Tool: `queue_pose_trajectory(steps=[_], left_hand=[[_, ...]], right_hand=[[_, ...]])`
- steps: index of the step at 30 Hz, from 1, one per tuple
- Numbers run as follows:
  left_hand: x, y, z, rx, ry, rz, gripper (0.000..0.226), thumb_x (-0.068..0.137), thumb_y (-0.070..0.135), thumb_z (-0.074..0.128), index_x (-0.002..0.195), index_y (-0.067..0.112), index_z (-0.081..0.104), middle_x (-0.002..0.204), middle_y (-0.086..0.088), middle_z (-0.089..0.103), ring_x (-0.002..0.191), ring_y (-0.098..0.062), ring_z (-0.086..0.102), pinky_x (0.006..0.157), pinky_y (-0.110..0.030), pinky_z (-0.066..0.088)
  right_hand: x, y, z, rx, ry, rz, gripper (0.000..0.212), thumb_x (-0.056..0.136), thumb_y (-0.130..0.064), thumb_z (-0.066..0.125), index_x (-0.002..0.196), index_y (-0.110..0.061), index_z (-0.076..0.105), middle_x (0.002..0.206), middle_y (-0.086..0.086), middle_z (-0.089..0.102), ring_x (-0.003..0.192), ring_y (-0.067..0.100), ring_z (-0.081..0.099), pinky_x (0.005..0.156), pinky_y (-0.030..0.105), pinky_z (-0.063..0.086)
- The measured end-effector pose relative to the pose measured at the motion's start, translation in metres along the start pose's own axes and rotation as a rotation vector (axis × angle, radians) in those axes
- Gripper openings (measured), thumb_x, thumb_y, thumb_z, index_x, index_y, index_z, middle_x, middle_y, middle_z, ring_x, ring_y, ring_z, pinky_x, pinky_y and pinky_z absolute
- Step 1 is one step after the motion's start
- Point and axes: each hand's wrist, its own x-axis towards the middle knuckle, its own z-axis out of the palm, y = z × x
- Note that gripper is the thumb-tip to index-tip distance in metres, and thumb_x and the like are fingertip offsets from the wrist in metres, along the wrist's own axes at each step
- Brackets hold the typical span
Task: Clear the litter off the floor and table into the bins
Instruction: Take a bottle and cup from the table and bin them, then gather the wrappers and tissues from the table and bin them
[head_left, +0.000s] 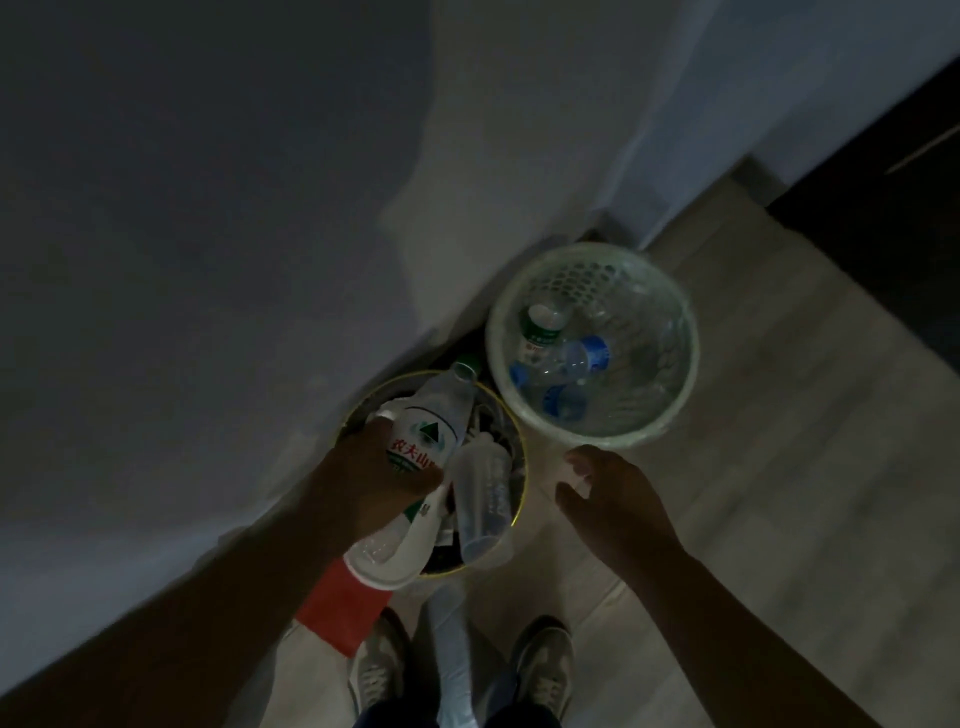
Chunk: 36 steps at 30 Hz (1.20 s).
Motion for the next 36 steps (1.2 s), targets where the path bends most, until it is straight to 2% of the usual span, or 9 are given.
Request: queue_pose_trajectory(steps=[6,10,14,17,21,23,26,33,36], left_hand=[[0.035,0.086,0.024,0.183,0.028,0.106,0.068,0.075,0.047,0.074,0.128,0.012,0.049,0.121,-0.01,0.06,0.11,-0.029,0.058,0.093,-0.04,0.049],[0.055,0.122,0.039,0.124,0.048,0.127,0.061,0.076,0.046,0.072,0.123,0.011,0.055,0.118,-0.01,0.064,0.109,-0.027,0.061,0.093,-0.04,0.05],[0.054,0.13,0.057,0.182,0.165,0.195,0.062,0.077,0.04,0.073,0.122,0.006,0.051,0.12,-0.015,0.059,0.111,-0.031,0.056,0.089,-0.034,0.045],[0.047,0.12,0.068,0.273,0.131,0.194,0.058,0.077,0.044,0.07,0.122,0.012,0.052,0.118,-0.011,0.059,0.108,-0.028,0.057,0.084,-0.033,0.044],[0.036,0.105,0.071,0.325,0.146,0.238,0.04,0.08,0.045,0.066,0.104,0.014,0.059,0.098,-0.003,0.063,0.1,-0.024,0.062,0.078,-0.027,0.043],[0.029,0.103,0.067,0.351,0.12,0.253,0.037,0.081,0.046,0.062,0.101,0.015,0.059,0.093,-0.002,0.061,0.099,-0.023,0.061,0.078,-0.028,0.042],[0.016,0.105,0.057,0.385,0.128,0.305,0.035,0.083,0.042,0.06,0.104,0.013,0.061,0.101,-0.005,0.065,0.102,-0.023,0.06,0.082,-0.029,0.042],[-0.039,0.125,0.005,0.415,0.173,0.533,0.035,0.082,0.036,0.061,0.101,0.006,0.064,0.103,-0.008,0.065,0.101,-0.023,0.06,0.088,-0.035,0.045],[-0.072,0.147,-0.034,0.504,0.149,0.546,0.039,0.082,0.036,0.065,0.112,0.011,0.058,0.11,-0.006,0.06,0.106,-0.022,0.058,0.088,-0.031,0.044]], right_hand=[[-0.006,0.038,-0.039,0.049,0.066,0.033,0.042,0.091,-0.028,0.059,0.131,-0.019,0.052,0.126,0.001,0.057,0.113,0.013,0.055,0.098,0.029,0.045],[-0.009,0.06,-0.051,0.107,0.105,0.062,0.042,0.091,-0.027,0.06,0.131,-0.019,0.052,0.124,0.002,0.059,0.112,0.014,0.055,0.097,0.029,0.045],[-0.015,0.077,-0.051,0.164,0.112,0.089,0.041,0.091,-0.027,0.06,0.131,-0.02,0.053,0.123,0.002,0.06,0.11,0.013,0.056,0.096,0.029,0.047],[-0.022,0.084,-0.047,0.173,0.091,0.099,0.043,0.092,-0.027,0.059,0.133,-0.019,0.052,0.125,0.002,0.059,0.111,0.013,0.056,0.096,0.028,0.047],[-0.031,0.084,-0.047,0.161,0.084,0.097,0.043,0.093,-0.028,0.058,0.134,-0.02,0.05,0.127,0.001,0.058,0.114,0.013,0.055,0.099,0.03,0.047],[-0.034,0.081,-0.049,0.163,0.089,0.097,0.042,0.093,-0.028,0.058,0.134,-0.02,0.05,0.127,0.001,0.058,0.114,0.013,0.055,0.099,0.031,0.046],[-0.038,0.072,-0.056,0.154,0.104,0.089,0.043,0.092,-0.028,0.059,0.133,-0.02,0.051,0.126,0.001,0.058,0.113,0.013,0.055,0.098,0.03,0.047],[-0.07,0.027,-0.099,0.085,0.147,0.039,0.043,0.091,-0.03,0.06,0.132,-0.022,0.05,0.124,0.0,0.058,0.11,0.013,0.055,0.098,0.031,0.046],[-0.095,-0.002,-0.135,0.032,0.2,-0.005,0.044,0.09,-0.03,0.06,0.132,-0.023,0.05,0.124,-0.001,0.058,0.111,0.012,0.055,0.096,0.026,0.044]])
